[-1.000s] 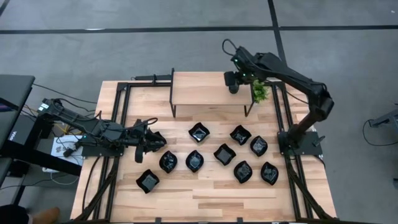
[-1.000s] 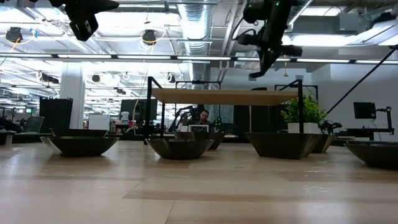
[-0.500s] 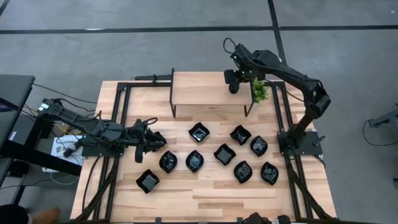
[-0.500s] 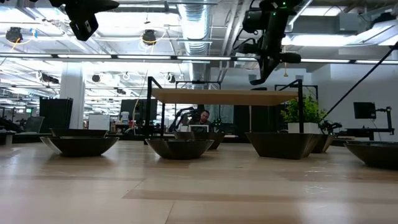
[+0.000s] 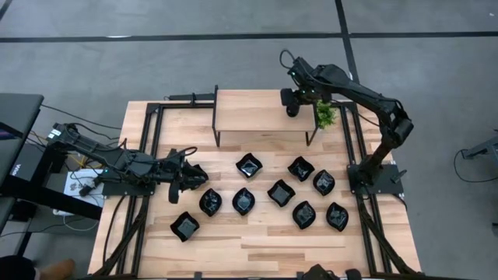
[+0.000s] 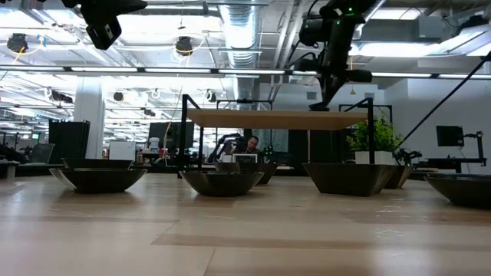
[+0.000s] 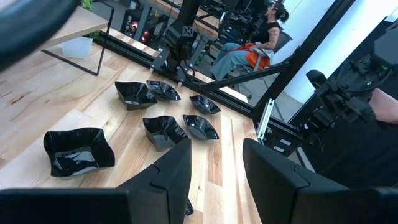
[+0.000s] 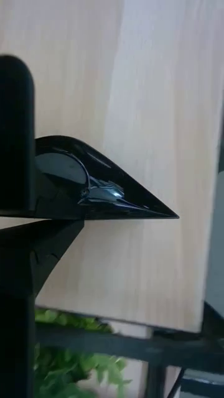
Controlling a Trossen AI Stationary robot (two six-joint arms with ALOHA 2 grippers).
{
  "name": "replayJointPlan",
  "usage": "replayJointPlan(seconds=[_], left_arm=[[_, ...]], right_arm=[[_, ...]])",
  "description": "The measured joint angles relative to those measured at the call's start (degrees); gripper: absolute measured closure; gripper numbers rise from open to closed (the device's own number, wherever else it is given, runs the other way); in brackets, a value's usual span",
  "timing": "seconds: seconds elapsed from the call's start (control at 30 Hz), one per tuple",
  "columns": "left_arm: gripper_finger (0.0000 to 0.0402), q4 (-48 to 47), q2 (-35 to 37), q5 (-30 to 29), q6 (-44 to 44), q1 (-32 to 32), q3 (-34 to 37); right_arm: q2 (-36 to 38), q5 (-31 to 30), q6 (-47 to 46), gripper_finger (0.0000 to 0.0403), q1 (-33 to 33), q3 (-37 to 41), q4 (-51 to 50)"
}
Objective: Pick & Place Mini shaped plates
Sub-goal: Stack the drop-shaped plate on top of the other drop-shaped plates on the shelf
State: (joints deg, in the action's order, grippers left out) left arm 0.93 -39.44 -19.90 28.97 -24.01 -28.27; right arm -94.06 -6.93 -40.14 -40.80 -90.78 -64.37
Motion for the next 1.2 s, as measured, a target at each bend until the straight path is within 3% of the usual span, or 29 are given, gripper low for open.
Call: replayJointPlan(seconds=[1.2], left_arm=[[0.0257,0.63,0.0,0.0,-0.02,0.0,0.0]], right_arm=[[0.02,-0.42,0.07,0.0403,-0.83,0.0,-0.17]])
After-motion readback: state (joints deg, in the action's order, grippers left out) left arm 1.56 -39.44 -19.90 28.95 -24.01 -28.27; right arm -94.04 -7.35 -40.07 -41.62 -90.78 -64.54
